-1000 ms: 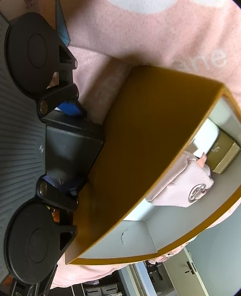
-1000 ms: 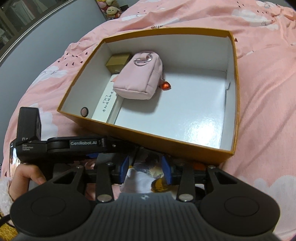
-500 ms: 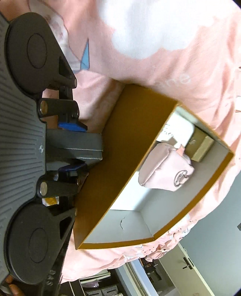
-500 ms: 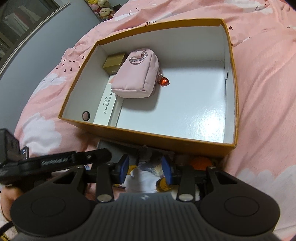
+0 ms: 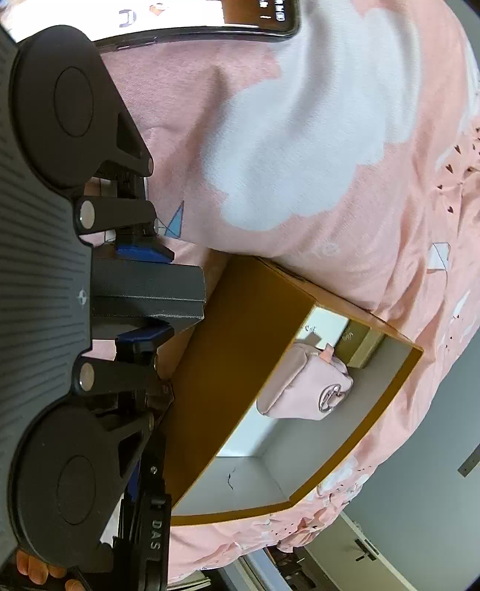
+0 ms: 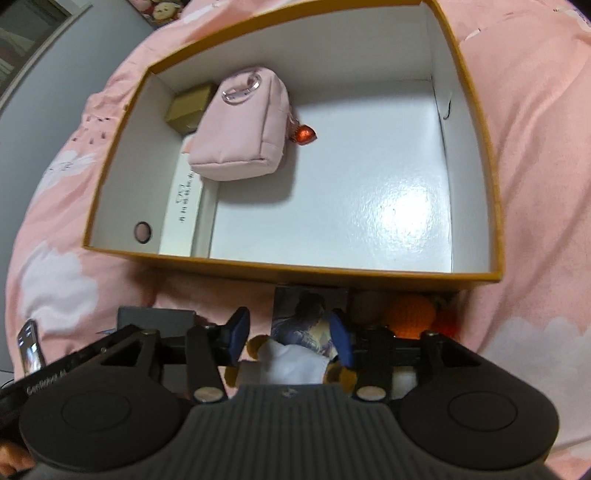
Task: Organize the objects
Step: 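Grasp the dark box with the left gripper while the right grasps the painted-cover box, then lift the painted-cover box with the right gripper and carry it over the box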
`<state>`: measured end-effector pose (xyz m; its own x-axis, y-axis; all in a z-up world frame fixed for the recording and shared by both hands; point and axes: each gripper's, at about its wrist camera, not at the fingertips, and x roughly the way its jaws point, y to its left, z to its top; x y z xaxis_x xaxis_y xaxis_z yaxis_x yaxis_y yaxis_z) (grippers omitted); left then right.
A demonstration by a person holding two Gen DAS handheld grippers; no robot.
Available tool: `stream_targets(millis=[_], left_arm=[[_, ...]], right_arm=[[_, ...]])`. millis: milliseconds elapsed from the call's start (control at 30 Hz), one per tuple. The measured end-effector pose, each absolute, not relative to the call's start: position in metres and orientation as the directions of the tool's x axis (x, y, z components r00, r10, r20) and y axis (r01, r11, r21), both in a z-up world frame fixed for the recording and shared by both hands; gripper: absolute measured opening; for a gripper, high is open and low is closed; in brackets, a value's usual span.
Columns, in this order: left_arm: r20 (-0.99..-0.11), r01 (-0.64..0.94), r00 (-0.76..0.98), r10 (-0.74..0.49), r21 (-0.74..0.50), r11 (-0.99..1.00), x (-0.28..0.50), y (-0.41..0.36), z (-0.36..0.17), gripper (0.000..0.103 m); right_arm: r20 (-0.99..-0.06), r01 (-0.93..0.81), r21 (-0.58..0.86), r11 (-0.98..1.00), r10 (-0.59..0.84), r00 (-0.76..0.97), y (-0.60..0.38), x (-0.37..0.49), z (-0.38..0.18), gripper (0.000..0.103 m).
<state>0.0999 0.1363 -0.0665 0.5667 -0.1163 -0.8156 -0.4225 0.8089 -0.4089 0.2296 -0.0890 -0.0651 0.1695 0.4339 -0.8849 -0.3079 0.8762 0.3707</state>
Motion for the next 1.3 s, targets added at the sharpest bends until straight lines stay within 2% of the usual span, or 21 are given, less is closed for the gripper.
stream_targets(millis=[100, 200, 367, 433, 533, 900, 1300], left_arm=[[-0.813, -0.417, 0.569, -0.123, -0.414, 0.809, 0.096, 0.139, -0.068, 0.041], [-0.810, -0.413, 0.571, -0.132, -0.423, 0.806, 0.095, 0.140, -0.069, 0.041], [-0.809, -0.399, 0.568, -0.150, -0.430, 0.810, 0.097, 0.136, -0.070, 0.041], [-0.810, -0.392, 0.565, -0.159, -0.433, 0.812, 0.097, 0.133, -0.070, 0.041], [-0.809, -0.383, 0.563, -0.167, -0.435, 0.815, 0.098, 0.130, -0.071, 0.041], [-0.790, -0.375, 0.591, -0.162, -0.447, 0.812, 0.092, 0.129, -0.062, 0.041], [-0.705, -0.303, 0.697, -0.130, -0.454, 0.838, 0.079, 0.120, -0.018, 0.041]], right_arm=[[-0.904, -0.299, 0.337, 0.893, 0.395, 0.163, -0.078, 0.232, -0.073, 0.059], [-0.922, -0.302, 0.299, 0.905, 0.356, 0.155, -0.069, 0.235, -0.083, 0.062], [-0.947, -0.334, 0.217, 0.917, 0.281, 0.157, -0.057, 0.238, -0.094, 0.064], [-0.954, -0.343, 0.192, 0.920, 0.257, 0.156, -0.054, 0.239, -0.099, 0.061], [-0.960, -0.347, 0.190, 0.918, 0.247, 0.128, -0.053, 0.239, -0.109, 0.062], [-0.925, -0.497, 0.209, 0.842, 0.335, 0.180, -0.046, 0.208, -0.067, 0.060], [-0.828, -0.605, 0.207, 0.769, 0.467, 0.311, -0.055, 0.171, 0.010, 0.059]])
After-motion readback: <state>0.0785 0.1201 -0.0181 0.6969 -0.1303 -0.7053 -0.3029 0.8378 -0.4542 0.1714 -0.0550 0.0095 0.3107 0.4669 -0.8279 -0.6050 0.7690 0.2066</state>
